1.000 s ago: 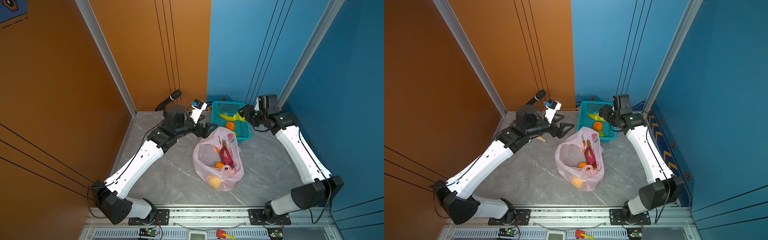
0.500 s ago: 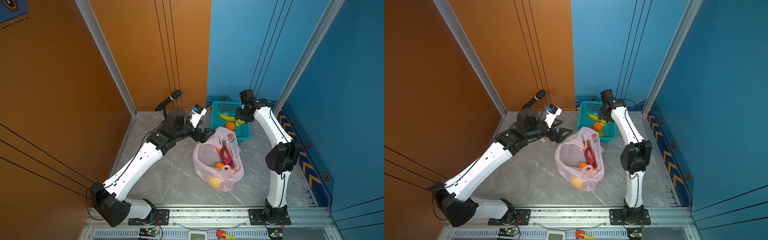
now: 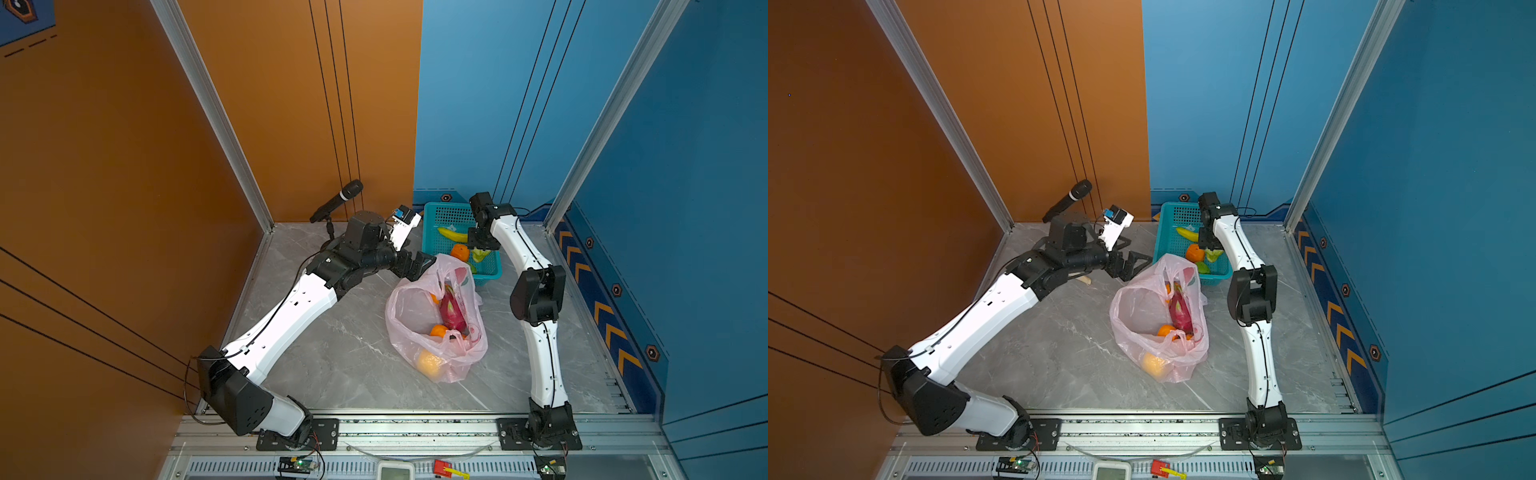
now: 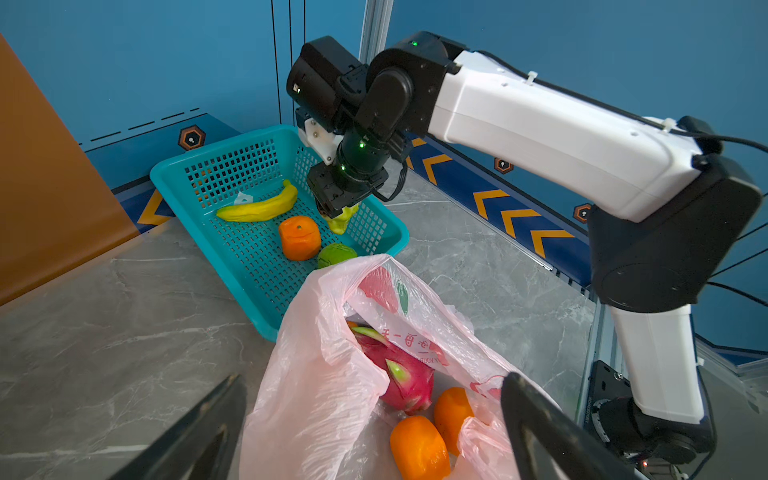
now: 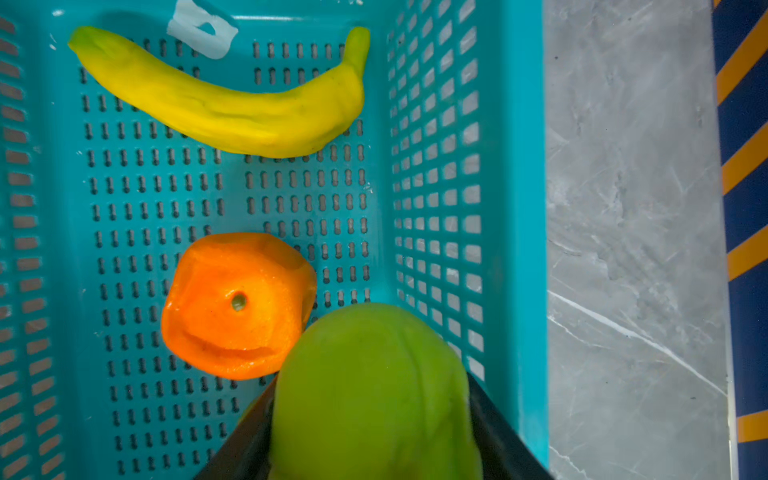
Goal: Untie the knot of the plastic bag and take out the fruit
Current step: 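Carry the yellow-green fruit into the teal basket with the right gripper and release, then withdraw the right gripper from the basket while the left gripper lowers into the bag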
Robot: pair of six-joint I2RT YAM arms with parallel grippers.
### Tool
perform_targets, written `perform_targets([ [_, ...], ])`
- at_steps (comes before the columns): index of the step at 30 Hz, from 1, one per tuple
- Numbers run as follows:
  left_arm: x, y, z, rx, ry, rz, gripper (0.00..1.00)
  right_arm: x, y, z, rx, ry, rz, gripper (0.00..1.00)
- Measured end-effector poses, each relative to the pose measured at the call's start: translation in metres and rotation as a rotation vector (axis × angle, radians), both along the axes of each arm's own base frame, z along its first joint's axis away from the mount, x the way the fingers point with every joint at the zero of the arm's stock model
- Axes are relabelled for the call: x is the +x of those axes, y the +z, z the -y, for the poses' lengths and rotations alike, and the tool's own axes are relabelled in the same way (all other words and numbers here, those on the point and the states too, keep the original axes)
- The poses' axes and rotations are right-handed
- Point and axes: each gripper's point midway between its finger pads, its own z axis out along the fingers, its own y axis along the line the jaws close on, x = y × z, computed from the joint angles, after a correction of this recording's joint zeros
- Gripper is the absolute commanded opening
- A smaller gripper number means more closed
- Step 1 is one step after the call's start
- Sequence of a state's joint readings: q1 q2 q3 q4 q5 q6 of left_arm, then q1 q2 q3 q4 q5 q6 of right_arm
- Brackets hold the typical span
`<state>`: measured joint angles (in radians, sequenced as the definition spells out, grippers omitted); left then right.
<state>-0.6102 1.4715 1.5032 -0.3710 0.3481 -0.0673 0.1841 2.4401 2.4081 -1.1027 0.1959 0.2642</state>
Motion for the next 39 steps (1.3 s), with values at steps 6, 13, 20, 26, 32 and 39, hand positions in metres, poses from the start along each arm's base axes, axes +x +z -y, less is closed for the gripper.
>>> perform_targets([
  [6, 0.005, -0.004, 0.01, 0.009, -0.006, -0.006, 0.97, 0.002, -0.022, -0.002, 0.003, 0.019, -0.041, 0.53],
  [13, 0.006, -0.004, 0.017, 0.016, -0.006, -0.002, 0.97, 0.004, -0.03, -0.007, 0.05, 0.041, -0.057, 0.74],
  [20, 0.002, -0.005, 0.022, 0.022, -0.013, 0.001, 0.97, 0.008, -0.021, -0.011, 0.098, 0.051, -0.038, 0.87],
  [26, -0.002, -0.007, 0.028, 0.028, -0.021, 0.001, 0.97, 0.008, -0.006, -0.01, 0.121, 0.051, -0.017, 0.87],
  [32, -0.006, -0.008, 0.032, 0.03, -0.026, 0.001, 0.9, -0.006, 0.08, -0.01, 0.175, 0.037, 0.112, 0.87],
  [39, -0.004, -0.017, 0.028, 0.052, 0.04, -0.033, 0.73, -0.07, 0.188, -0.012, 0.268, 0.005, 0.265, 0.87],
])
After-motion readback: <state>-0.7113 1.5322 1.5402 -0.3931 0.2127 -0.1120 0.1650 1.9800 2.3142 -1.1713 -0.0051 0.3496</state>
